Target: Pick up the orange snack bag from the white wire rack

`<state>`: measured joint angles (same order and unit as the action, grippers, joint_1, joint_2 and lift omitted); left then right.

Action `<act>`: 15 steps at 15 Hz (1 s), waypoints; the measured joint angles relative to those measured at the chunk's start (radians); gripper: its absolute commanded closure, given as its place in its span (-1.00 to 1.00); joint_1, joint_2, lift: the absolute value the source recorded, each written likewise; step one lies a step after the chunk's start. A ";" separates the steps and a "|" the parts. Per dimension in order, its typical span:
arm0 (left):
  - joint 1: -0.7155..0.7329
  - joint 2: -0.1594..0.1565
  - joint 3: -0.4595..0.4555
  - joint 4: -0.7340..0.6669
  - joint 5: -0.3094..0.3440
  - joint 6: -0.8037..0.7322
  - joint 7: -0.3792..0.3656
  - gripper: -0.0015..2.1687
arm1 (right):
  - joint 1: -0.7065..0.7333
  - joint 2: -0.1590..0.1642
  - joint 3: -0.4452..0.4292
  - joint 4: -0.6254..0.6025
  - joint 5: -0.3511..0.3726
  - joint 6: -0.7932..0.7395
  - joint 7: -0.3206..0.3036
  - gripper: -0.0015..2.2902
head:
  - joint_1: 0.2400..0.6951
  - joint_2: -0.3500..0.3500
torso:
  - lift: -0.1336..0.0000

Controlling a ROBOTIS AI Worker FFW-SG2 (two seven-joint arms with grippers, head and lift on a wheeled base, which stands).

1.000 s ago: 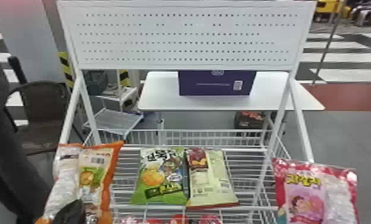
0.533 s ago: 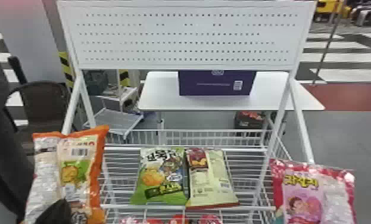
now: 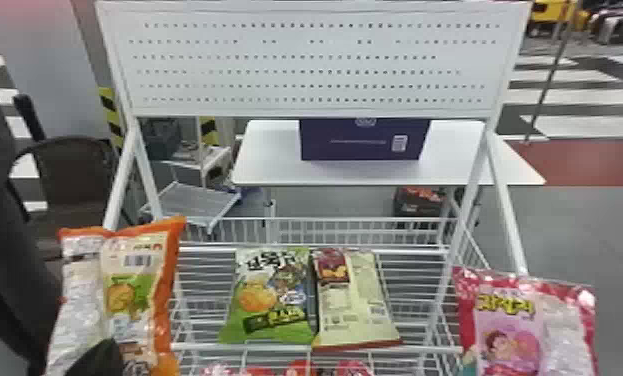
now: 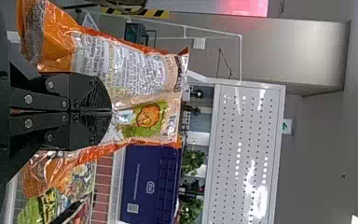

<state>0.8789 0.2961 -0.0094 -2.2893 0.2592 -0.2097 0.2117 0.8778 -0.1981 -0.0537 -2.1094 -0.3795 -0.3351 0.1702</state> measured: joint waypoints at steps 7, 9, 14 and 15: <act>0.000 0.001 -0.009 0.001 -0.002 0.003 0.000 0.61 | 0.001 -0.003 0.001 0.000 -0.001 0.000 0.000 0.88 | 0.14 0.00 | 1.00; -0.001 0.001 -0.009 0.001 -0.002 0.004 0.000 0.61 | 0.001 -0.003 0.000 0.000 -0.001 0.000 0.000 0.88 | 0.14 0.00 | 1.00; -0.002 0.001 -0.010 0.007 -0.002 0.007 0.000 0.61 | 0.002 -0.003 0.000 -0.003 -0.001 0.000 0.000 0.88 | 0.14 0.00 | 1.00; -0.002 0.001 -0.011 0.007 -0.002 0.007 0.000 0.61 | 0.002 -0.003 0.000 -0.004 -0.001 0.000 0.000 0.88 | 0.14 0.00 | 1.00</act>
<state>0.8774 0.2970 -0.0202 -2.2821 0.2577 -0.2030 0.2114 0.8802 -0.2007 -0.0537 -2.1132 -0.3804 -0.3353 0.1702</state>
